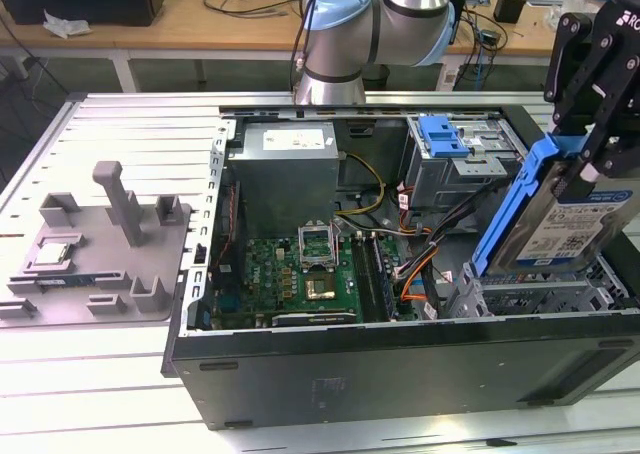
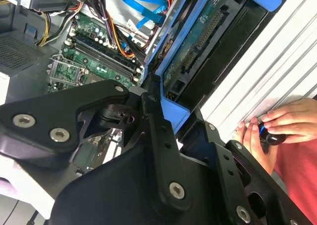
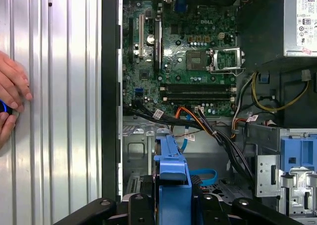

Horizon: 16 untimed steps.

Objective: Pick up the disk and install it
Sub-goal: 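Insert the disk into the insertion slot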

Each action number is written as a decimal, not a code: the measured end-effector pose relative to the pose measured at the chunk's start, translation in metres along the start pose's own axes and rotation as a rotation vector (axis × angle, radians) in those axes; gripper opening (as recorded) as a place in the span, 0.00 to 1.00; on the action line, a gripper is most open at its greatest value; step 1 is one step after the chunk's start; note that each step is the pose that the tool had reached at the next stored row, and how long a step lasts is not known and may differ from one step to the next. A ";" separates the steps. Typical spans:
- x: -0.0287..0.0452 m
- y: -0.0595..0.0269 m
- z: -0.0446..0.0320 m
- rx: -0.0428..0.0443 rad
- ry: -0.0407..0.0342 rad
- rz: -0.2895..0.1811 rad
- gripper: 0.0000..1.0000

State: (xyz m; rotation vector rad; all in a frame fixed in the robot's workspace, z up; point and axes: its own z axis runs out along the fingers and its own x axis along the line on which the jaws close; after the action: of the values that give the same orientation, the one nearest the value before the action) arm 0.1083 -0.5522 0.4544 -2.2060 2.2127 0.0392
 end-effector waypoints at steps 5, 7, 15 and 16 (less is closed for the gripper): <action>0.0002 -0.0003 0.0027 0.0000 0.0000 0.000 0.37; 0.0002 -0.0007 0.0035 0.0000 0.0002 0.000 0.37; 0.0003 -0.0009 0.0077 0.0000 0.0003 0.000 0.37; 0.0003 -0.0009 0.0082 0.0000 0.0001 0.000 0.37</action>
State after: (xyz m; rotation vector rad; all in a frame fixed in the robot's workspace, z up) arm 0.1091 -0.5524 0.4462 -2.2060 2.2127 0.0391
